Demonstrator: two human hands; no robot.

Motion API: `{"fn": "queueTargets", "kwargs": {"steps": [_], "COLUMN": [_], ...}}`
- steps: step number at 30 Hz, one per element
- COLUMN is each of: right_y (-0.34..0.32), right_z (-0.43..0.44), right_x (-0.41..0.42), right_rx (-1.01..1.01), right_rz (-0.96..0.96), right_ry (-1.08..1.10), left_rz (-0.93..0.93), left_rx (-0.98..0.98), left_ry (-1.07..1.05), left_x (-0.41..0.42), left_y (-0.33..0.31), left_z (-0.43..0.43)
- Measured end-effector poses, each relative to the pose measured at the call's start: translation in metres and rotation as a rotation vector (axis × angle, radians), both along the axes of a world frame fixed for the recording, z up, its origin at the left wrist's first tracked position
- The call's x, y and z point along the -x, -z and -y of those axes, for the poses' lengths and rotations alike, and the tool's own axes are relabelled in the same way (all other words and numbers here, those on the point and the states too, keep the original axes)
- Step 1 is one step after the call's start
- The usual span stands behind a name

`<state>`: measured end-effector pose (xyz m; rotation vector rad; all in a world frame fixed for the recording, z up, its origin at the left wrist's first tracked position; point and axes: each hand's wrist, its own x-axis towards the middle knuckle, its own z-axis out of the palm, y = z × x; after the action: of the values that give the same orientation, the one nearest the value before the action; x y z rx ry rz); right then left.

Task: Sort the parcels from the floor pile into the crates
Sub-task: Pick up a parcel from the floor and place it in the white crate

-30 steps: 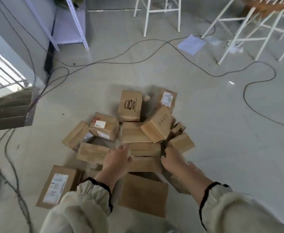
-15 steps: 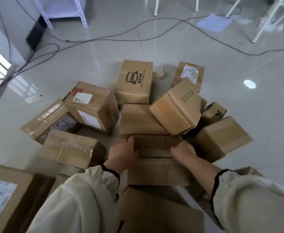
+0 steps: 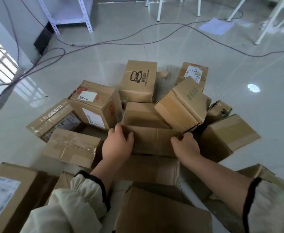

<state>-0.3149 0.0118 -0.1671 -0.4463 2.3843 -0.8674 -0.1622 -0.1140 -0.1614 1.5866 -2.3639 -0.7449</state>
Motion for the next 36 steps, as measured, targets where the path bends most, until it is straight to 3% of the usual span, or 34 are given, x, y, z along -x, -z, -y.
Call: {"fn": "queueTargets", "kwargs": {"steps": [6, 12, 19, 23, 27, 29, 32, 36], "right_y": [-0.011, -0.004, -0.032, -0.036, -0.026, -0.018, -0.009, 0.006], "right_z": [0.006, -0.009, 0.004, 0.006, -0.013, -0.021, -0.025, -0.026], "right_x": [0.007, 0.01, 0.014, 0.019, 0.014, 0.008, -0.004, -0.014], "right_rx": [0.244, 0.009, -0.128, -0.082, -0.039, -0.14, -0.261, -0.284], "right_rz": [-0.016, 0.022, 0.297, 0.24, 0.299, 0.345, 0.446, 0.457], "right_ry": [0.148, 0.067, 0.17, 0.134, 0.081, -0.002, -0.091, -0.115], "left_rz": [-0.362, -0.255, -0.088, -0.205, -0.356, -0.264, -0.021, 0.05], "left_rx": [0.043, -0.051, -0.212, -0.207, -0.292, -0.341, -0.332, -0.383], "left_ry": [-0.053, -0.147, -0.075, -0.048, -0.224, -0.313, -0.23, -0.18], "left_x": [-0.011, -0.018, -0.003, -0.014, -0.037, -0.042, -0.039, -0.027], "left_y": [-0.001, 0.008, -0.005, -0.013, -0.001, 0.011, 0.032, 0.058], "left_z": [-0.008, -0.011, 0.008, 0.009, -0.006, -0.011, -0.017, -0.016]}}
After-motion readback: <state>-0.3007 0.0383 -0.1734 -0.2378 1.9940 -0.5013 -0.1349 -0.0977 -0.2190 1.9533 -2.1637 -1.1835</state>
